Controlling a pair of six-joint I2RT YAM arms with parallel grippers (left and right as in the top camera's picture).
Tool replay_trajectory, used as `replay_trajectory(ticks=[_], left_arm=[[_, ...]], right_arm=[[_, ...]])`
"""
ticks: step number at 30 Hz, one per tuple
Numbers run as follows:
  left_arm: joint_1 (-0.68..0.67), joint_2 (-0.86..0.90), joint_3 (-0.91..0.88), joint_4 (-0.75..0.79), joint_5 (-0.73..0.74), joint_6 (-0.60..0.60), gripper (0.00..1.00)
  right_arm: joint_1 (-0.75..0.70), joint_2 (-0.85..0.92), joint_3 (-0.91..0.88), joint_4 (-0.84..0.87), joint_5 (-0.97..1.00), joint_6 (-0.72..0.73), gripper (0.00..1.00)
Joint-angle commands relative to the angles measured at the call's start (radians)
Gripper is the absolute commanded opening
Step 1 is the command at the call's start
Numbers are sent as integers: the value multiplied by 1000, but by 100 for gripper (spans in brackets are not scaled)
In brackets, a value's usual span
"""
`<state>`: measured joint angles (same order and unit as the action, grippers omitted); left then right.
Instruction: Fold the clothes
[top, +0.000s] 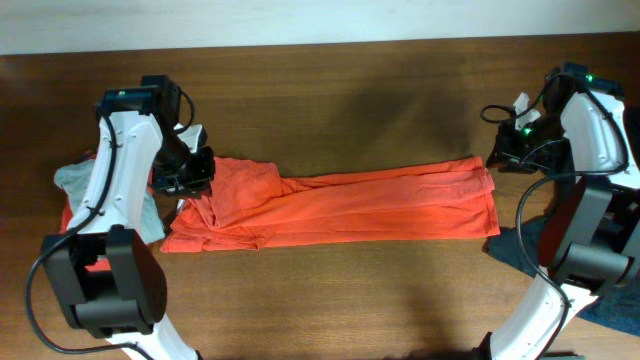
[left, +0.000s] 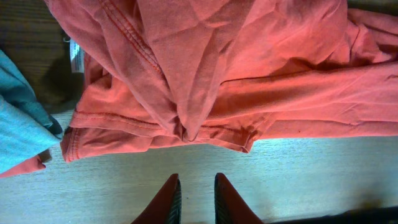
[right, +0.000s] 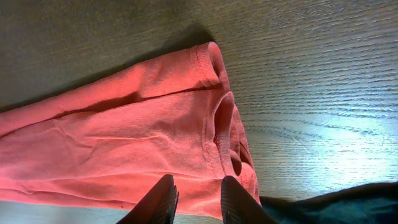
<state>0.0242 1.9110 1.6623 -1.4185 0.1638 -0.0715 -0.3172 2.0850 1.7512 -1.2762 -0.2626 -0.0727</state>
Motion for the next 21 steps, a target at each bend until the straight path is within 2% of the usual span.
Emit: replay_trajectory(ticks=[1, 10, 12, 14, 18, 21], left_arm=[[5, -34, 8, -3, -8, 5, 19], [-3, -33, 8, 111, -3, 5, 21], [-12, -30, 8, 140, -3, 5, 28], [-24, -24, 8, 169, -3, 5, 34], [-49, -12, 7, 212, -4, 5, 39], [-60, 3, 7, 231, -4, 5, 40]], right_arm=[[5, -33, 1, -3, 15, -2, 30], [11, -28, -3, -20, 8, -3, 30], [11, -27, -15, -19, 8, -2, 40], [9, -25, -26, -17, 9, -2, 43], [-8, -18, -27, -7, 8, -2, 53], [-24, -18, -29, -7, 8, -2, 54]])
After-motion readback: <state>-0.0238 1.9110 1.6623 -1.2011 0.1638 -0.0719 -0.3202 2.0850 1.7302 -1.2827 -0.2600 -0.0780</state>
